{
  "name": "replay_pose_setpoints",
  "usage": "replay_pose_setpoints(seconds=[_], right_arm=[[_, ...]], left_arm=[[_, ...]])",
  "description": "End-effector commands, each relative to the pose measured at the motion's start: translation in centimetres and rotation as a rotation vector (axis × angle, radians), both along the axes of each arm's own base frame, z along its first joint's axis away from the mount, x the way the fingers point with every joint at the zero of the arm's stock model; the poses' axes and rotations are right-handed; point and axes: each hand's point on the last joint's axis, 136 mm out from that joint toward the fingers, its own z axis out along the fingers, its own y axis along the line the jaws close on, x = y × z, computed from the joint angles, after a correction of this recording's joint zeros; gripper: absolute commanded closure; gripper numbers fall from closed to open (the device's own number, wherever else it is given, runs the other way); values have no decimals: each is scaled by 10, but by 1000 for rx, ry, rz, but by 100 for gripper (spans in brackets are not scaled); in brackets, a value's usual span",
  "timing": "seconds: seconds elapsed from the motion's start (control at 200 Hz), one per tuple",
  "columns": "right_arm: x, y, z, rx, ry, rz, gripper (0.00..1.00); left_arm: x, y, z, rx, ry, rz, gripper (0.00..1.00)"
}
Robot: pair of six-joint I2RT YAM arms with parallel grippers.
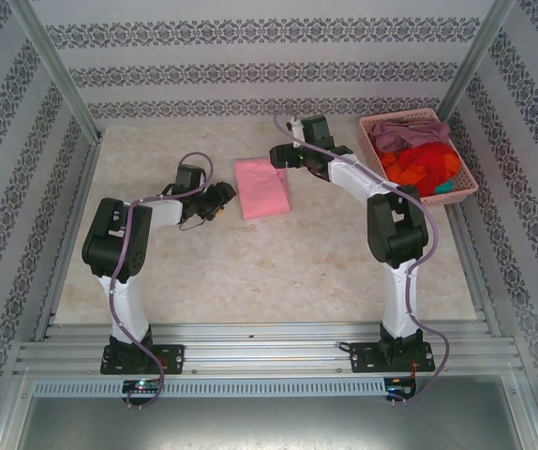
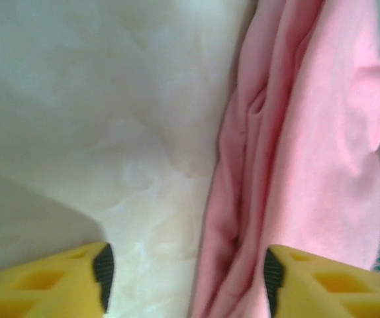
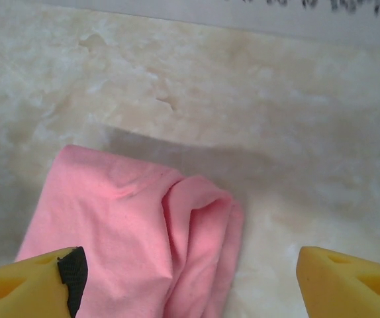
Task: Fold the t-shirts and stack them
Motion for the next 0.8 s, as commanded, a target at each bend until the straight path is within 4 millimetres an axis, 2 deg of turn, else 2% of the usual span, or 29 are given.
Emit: replay_pose_setpoints(seconds=[0.0,0.06,0.145,0.265,0.355,0.53,0.694,0.794], right_arm=[[-3,6,-30,192,214,-84,19],[-1,11,-37,228,253,-76,20],[1,19,-48,255,298,-56,21],[3,29,-59,290,340,-35,29],[3,36,-68,317,374,-18,33],[1,51,-74,403,422,6,51],[1,60,-71,489,435,23,68],[3,60,-67,529,435,25,74]], left_arm=[[6,5,6,45,-47,1,19],[12,0,10,51,-63,-8,10],[20,-9,7,48,-64,-24,9],[30,-23,-1,34,-49,-49,23],[37,-33,-4,15,-45,-67,29],[48,-45,-7,0,-43,-90,48],[54,-50,-11,-13,-35,-103,55],[57,-51,-11,-24,-39,-101,57]])
